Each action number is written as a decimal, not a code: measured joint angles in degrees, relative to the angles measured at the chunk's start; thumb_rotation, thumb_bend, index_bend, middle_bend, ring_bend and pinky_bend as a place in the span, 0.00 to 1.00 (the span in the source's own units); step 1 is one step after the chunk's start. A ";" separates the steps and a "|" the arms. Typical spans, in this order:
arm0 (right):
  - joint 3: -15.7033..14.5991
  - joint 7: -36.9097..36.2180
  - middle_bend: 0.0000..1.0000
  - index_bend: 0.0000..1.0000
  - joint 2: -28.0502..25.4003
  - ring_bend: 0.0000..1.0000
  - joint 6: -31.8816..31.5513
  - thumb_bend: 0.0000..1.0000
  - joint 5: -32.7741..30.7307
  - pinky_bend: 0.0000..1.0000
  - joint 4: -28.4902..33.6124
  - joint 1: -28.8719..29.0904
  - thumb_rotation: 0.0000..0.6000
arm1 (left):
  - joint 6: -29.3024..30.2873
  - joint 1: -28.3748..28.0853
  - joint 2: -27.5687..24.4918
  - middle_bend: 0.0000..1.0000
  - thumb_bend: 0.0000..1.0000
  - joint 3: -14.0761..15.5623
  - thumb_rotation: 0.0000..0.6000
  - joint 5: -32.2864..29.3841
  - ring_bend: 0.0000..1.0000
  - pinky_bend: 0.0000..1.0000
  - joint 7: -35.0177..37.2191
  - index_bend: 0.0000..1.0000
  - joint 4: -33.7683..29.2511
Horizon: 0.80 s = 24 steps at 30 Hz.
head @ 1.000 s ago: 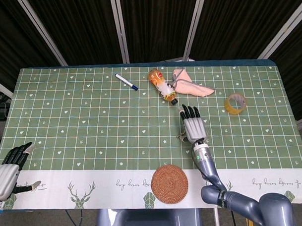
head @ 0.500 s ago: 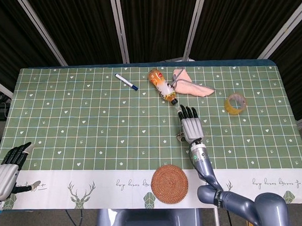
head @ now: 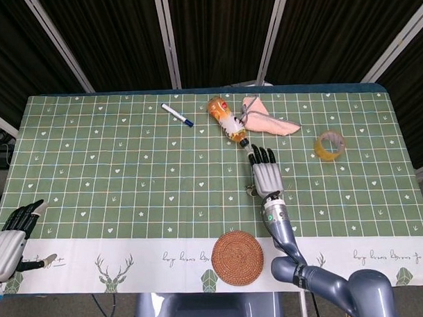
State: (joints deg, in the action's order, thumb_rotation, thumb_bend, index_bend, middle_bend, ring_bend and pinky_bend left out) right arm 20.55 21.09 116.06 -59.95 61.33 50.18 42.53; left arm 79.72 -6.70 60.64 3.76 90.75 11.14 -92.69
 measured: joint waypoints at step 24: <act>-1.13 2.65 0.12 0.37 -7.96 0.00 -3.53 0.05 2.69 0.00 12.41 -1.51 1.00 | -0.53 0.08 -0.18 0.00 0.02 0.21 1.00 -0.21 0.00 0.00 -1.14 0.00 -0.36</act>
State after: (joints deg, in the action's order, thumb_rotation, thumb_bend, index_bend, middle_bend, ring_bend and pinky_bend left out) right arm 19.41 23.73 108.10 -63.48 64.02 62.59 41.01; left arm 79.19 -6.62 60.46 3.98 90.54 10.00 -93.05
